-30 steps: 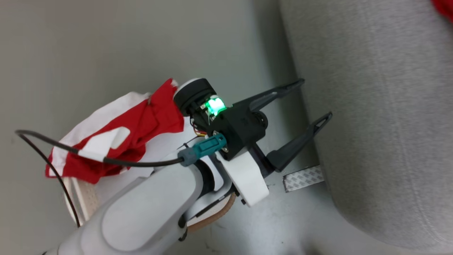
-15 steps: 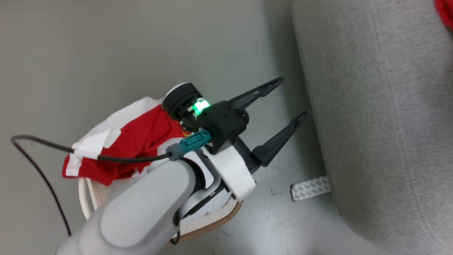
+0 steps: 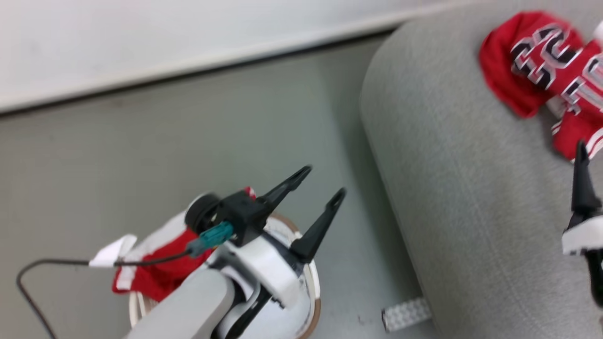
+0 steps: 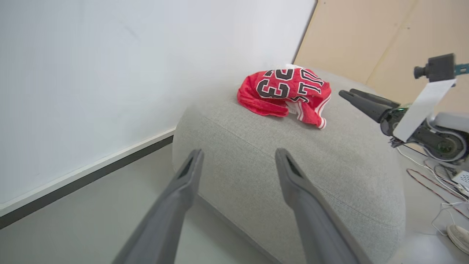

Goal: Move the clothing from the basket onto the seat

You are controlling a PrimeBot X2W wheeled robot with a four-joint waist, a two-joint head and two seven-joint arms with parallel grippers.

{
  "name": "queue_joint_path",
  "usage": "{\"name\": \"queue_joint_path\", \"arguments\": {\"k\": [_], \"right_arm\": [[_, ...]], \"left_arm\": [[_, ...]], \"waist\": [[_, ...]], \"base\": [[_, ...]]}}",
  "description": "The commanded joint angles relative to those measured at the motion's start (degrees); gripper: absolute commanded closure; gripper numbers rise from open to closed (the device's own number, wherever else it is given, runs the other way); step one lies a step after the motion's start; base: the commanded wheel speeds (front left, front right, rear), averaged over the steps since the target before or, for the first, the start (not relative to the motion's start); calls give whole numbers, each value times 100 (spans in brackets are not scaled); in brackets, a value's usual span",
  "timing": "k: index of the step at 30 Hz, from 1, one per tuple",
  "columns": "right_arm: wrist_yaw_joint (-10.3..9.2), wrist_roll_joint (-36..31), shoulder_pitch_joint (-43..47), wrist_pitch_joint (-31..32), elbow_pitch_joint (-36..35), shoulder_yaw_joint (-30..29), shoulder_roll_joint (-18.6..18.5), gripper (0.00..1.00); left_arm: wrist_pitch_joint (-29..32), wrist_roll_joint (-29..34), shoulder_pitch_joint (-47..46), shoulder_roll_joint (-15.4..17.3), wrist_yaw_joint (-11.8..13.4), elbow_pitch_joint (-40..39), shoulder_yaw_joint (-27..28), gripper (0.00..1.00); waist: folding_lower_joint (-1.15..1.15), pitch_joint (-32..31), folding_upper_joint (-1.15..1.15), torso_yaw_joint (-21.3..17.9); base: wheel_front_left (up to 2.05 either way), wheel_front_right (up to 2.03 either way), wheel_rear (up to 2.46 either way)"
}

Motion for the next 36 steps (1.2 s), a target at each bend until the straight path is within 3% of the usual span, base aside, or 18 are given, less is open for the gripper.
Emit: {"name": "queue_joint_path", "arguments": {"k": [1, 14, 26, 36], "right_arm": [[-14, -83, 240, -19, -176, 5, 15, 0], [-14, -672, 1665, -13, -1509, 51, 542, 0], [-14, -1097, 2523, -12, -1865, 549, 1002, 0], [-14, -1219, 2834, -13, -1819, 732, 1225, 0]], "left_arm": [[-102, -69, 195, 61, 70, 47, 44, 0], [-677, -319, 1276, 167, 557, 372, 291, 0], [-946, -300, 2379, 306, 1049, 589, 881, 0], [-951, 194, 3159, 104, 1037, 422, 1673, 0]], "waist": [[1, -574, 0, 106], [1, -1697, 0, 760], [1, -2179, 0, 1017], [1, -2255, 0, 998]], "base": [[0, 0, 0], [0, 0, 0], [0, 0, 0], [0, 0, 0]]}}
